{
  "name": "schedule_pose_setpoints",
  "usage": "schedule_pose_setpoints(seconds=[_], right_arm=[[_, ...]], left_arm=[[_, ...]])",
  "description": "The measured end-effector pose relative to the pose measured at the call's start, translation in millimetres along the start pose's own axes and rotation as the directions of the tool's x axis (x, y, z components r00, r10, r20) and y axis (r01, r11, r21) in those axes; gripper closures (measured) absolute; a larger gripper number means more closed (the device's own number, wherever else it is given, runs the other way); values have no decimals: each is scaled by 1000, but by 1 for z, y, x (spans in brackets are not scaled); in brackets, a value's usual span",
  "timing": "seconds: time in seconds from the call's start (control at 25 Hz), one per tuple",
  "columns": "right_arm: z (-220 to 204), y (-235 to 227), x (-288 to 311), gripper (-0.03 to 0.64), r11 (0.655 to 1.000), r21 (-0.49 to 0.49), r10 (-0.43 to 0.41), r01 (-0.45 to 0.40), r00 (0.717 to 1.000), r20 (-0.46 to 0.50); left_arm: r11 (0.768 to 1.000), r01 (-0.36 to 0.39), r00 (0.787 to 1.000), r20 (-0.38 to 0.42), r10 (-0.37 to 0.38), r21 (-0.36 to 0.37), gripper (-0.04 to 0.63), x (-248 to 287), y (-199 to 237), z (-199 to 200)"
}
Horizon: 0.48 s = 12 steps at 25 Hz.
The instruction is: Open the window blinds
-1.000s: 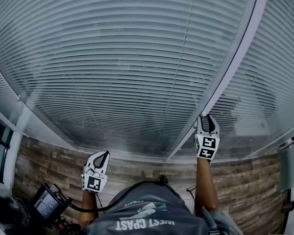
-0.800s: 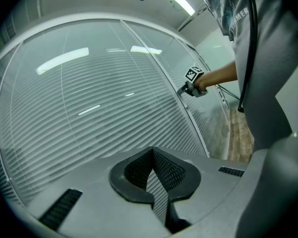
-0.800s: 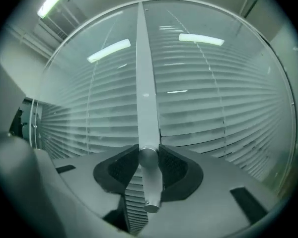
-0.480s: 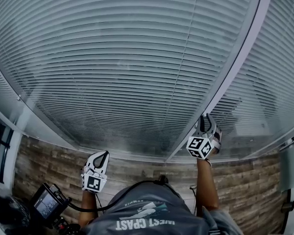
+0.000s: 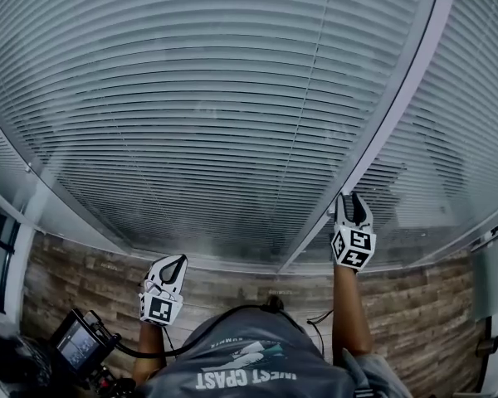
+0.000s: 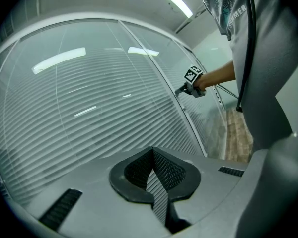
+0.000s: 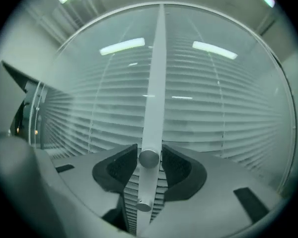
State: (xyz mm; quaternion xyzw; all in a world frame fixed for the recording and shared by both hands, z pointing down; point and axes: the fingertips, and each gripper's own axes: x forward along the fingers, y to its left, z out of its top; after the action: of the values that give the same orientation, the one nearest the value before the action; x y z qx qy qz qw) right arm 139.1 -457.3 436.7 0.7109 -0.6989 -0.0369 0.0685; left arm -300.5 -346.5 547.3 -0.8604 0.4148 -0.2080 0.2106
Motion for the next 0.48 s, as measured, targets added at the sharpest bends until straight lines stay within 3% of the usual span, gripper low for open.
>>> schedule_pose_setpoints(seconds=[0.2,0.48], right_arm=[[-3,-12,15,498,985,173,-8,9,1000,-7],[-8,-16,11,497,966,249,-76,74,997,-1]], left_arm=[[999,-17,1000,-13,16,-43,592,0,6,3],[999,-20,1000,-25,19,-45,592,-3,1,-3]])
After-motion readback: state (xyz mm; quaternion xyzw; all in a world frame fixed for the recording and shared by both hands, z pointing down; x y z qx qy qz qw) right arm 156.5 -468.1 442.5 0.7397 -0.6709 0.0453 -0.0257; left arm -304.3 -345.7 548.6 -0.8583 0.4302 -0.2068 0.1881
